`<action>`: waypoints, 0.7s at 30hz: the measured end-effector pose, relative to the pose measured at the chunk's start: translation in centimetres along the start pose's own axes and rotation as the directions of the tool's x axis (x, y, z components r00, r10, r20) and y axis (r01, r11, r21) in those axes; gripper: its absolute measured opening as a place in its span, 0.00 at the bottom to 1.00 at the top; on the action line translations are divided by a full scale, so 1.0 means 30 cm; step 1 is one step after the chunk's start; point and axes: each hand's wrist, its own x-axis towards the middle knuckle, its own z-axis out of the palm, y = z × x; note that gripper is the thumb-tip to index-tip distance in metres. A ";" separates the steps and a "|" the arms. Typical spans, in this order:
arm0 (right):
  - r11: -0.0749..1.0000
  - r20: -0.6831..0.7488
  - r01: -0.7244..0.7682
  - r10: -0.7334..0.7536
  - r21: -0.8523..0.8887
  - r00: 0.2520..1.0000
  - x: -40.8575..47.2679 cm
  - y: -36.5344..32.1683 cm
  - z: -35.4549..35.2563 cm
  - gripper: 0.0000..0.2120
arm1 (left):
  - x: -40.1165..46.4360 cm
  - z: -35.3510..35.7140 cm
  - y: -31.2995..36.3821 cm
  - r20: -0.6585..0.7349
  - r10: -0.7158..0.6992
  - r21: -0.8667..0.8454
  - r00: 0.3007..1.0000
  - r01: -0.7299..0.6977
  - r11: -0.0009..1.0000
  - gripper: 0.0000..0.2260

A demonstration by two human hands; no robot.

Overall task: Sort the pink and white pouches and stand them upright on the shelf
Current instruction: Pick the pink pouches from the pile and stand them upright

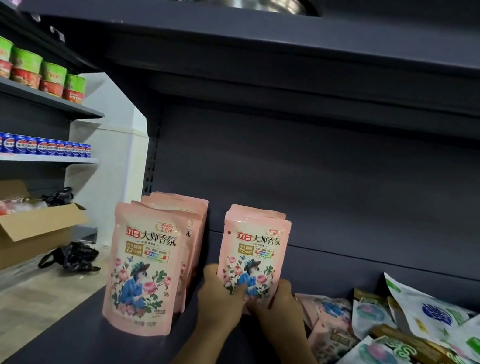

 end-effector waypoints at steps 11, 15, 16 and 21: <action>0.999 0.016 -0.014 0.015 -0.045 1.000 -0.003 -0.008 -0.008 0.17 | 0.012 0.006 -0.005 -0.008 0.009 0.056 1.000 -0.009 0.998 0.18; 0.995 0.002 -0.036 0.037 -0.090 0.999 -0.015 -0.025 -0.013 0.19 | 0.007 0.006 -0.009 -0.027 0.038 0.126 0.999 -0.035 0.991 0.24; 0.995 -0.009 -0.048 0.047 -0.089 0.999 -0.019 -0.029 -0.015 0.19 | 0.003 0.004 -0.008 -0.045 0.052 0.156 0.998 -0.044 0.987 0.28; 0.993 -0.090 -0.068 0.059 -0.099 0.994 -0.042 -0.073 -0.064 0.18 | -0.055 -0.016 0.047 -0.178 0.285 0.320 0.942 -0.219 0.922 0.23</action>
